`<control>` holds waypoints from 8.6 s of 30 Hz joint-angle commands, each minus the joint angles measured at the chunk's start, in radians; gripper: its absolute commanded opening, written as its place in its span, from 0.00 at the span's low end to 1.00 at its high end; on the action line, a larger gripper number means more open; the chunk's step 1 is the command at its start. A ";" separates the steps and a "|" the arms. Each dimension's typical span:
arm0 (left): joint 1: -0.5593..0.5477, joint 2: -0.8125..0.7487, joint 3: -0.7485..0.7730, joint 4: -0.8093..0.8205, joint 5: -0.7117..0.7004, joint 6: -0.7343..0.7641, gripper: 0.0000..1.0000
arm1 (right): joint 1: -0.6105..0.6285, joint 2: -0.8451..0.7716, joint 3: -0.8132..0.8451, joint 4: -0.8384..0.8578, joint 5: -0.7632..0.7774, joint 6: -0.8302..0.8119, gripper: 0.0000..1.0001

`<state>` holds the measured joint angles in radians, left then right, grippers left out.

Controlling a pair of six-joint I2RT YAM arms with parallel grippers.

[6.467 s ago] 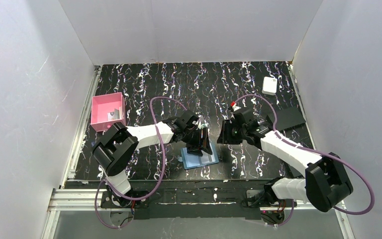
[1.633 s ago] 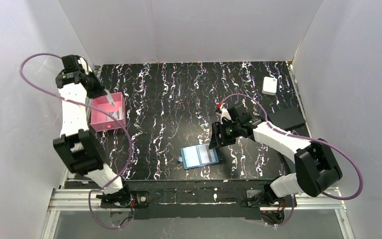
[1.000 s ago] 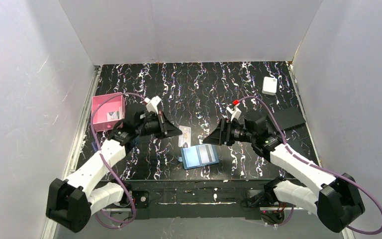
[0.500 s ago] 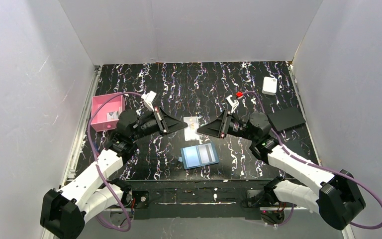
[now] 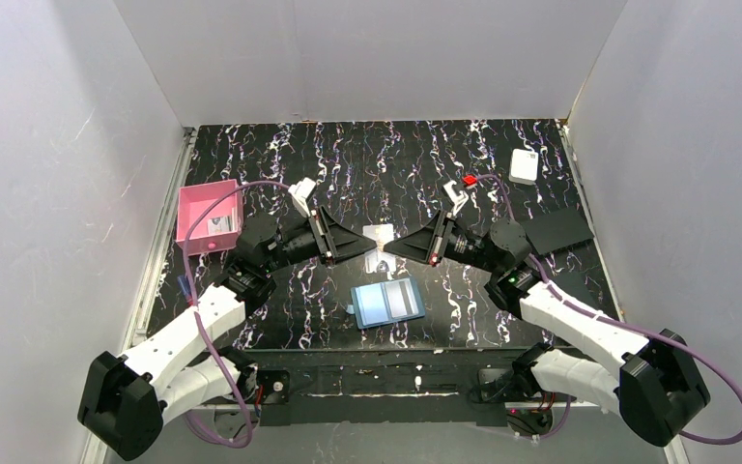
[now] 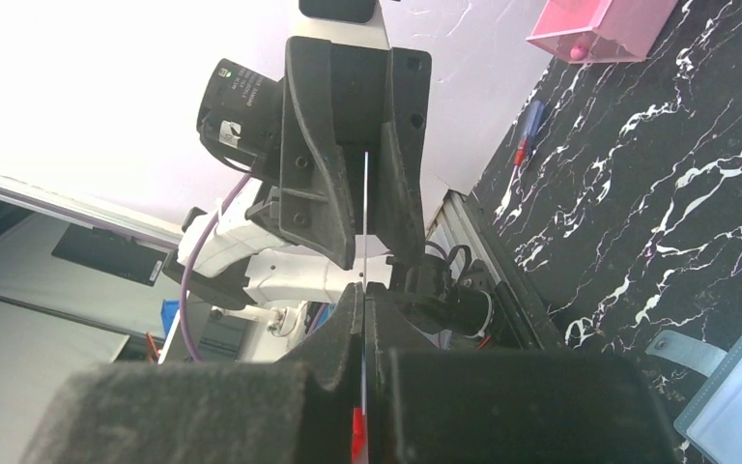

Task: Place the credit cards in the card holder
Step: Insert the credit card into the card holder.

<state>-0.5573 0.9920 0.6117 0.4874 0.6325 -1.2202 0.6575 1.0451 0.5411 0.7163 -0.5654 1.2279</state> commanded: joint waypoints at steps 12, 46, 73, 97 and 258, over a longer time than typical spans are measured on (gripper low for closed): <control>-0.056 0.010 -0.015 0.071 0.028 -0.003 0.05 | -0.027 -0.021 -0.029 0.088 0.019 0.038 0.01; -0.128 0.458 -0.157 -0.029 -0.151 0.143 0.00 | -0.073 0.357 0.066 -0.732 0.106 -0.825 0.05; -0.128 0.466 -0.270 0.146 -0.122 0.029 0.00 | -0.075 0.442 0.045 -0.680 0.124 -0.837 0.05; -0.135 0.439 -0.265 0.143 -0.112 0.128 0.00 | -0.075 0.454 0.044 -0.684 0.116 -0.837 0.05; -0.326 0.767 0.421 -0.599 -0.362 0.546 0.79 | -0.073 0.507 0.031 -0.582 0.056 -0.750 0.04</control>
<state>-0.8545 1.7168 0.9930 -0.1607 0.2327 -0.7325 0.5775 1.5184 0.5594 0.1187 -0.5245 0.4894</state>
